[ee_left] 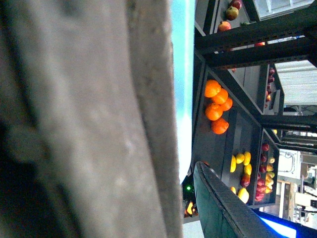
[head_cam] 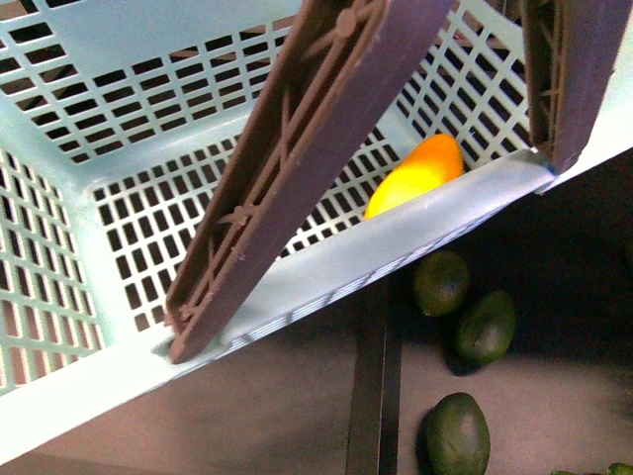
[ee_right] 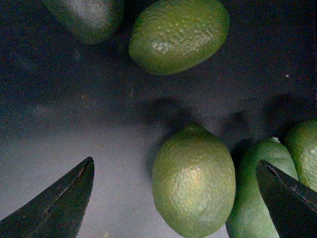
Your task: Pick mango and avocado into basket
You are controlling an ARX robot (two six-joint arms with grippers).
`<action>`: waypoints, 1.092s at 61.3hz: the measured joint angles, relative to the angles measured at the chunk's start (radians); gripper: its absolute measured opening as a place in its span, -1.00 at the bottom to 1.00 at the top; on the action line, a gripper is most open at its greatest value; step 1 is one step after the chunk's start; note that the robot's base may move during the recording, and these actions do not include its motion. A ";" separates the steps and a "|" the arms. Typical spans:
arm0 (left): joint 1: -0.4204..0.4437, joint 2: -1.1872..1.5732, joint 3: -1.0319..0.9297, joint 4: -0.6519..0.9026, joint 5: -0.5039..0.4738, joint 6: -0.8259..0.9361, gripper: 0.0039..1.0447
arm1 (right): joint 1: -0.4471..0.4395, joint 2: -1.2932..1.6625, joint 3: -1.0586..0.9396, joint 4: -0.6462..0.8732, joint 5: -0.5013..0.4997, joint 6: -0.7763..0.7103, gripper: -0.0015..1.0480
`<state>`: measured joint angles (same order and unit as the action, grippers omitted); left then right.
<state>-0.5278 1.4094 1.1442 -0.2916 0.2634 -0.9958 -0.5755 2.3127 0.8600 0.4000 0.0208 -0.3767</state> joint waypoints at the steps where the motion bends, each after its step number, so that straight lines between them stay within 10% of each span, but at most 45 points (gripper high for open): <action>1: 0.000 0.000 0.000 0.000 -0.001 0.000 -0.46 | 0.001 0.009 0.005 -0.002 0.002 0.003 0.83; 67: 0.000 0.000 0.000 0.000 -0.005 0.000 -0.46 | -0.023 0.169 0.046 0.026 0.032 0.022 0.71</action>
<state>-0.5278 1.4094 1.1442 -0.2920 0.2588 -0.9955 -0.5980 2.4813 0.9058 0.4263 0.0532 -0.3546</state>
